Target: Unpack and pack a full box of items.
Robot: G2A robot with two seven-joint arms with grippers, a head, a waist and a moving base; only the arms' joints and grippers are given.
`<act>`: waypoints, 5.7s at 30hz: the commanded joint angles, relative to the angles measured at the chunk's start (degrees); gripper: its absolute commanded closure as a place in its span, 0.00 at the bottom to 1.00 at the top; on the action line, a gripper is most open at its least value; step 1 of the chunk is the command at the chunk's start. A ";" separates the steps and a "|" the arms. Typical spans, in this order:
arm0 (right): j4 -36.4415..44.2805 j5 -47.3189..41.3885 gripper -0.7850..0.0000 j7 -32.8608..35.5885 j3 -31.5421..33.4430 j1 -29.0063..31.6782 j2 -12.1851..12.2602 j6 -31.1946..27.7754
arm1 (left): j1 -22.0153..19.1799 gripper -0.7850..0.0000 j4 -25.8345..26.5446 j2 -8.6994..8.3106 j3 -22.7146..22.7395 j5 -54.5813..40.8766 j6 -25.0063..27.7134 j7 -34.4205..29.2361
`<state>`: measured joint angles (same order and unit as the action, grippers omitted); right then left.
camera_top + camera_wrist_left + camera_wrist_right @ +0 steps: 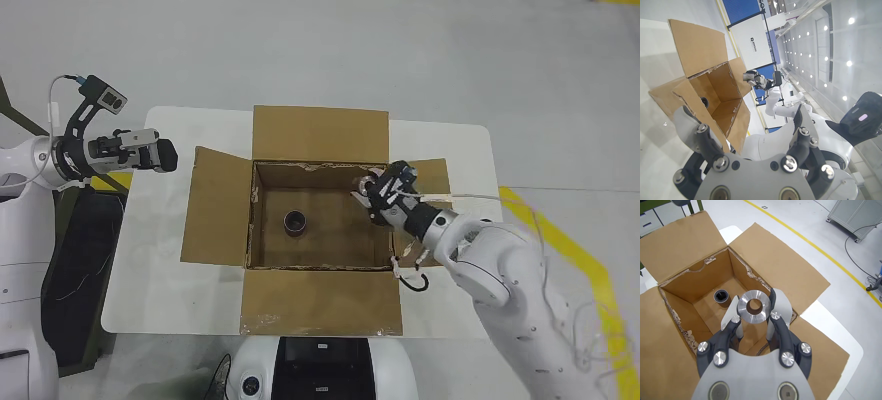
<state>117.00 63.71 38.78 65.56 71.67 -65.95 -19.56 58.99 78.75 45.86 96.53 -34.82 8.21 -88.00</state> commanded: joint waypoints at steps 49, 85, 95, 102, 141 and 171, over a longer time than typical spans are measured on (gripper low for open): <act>-37.40 -2.80 0.93 -2.27 -25.45 -19.92 -9.12 3.00 | 0.00 0.00 0.00 0.00 0.00 0.00 0.00 0.00; -17.01 0.99 0.29 4.24 -13.30 -12.01 -6.26 -1.04 | 0.00 0.00 0.00 0.00 0.00 0.00 0.00 0.00; -7.18 -0.04 0.29 6.61 -5.03 -5.26 -4.19 -2.84 | 0.00 0.00 0.00 0.00 0.00 0.00 0.00 0.00; -1.26 -0.62 0.28 6.61 2.36 0.57 -2.71 -3.59 | 0.00 0.00 0.00 0.00 0.00 0.00 0.00 0.00; 0.05 -7.16 0.19 0.48 41.85 28.72 1.25 -1.77 | 0.00 0.00 0.00 0.00 0.00 0.00 0.00 0.00; -16.48 -4.80 0.05 -4.36 35.13 26.56 1.32 2.06 | 0.00 0.00 0.00 0.00 0.00 0.00 0.00 0.00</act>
<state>101.34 58.76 34.75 101.05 98.66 -64.63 -17.55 58.99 78.75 45.86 96.53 -34.82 8.21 -88.00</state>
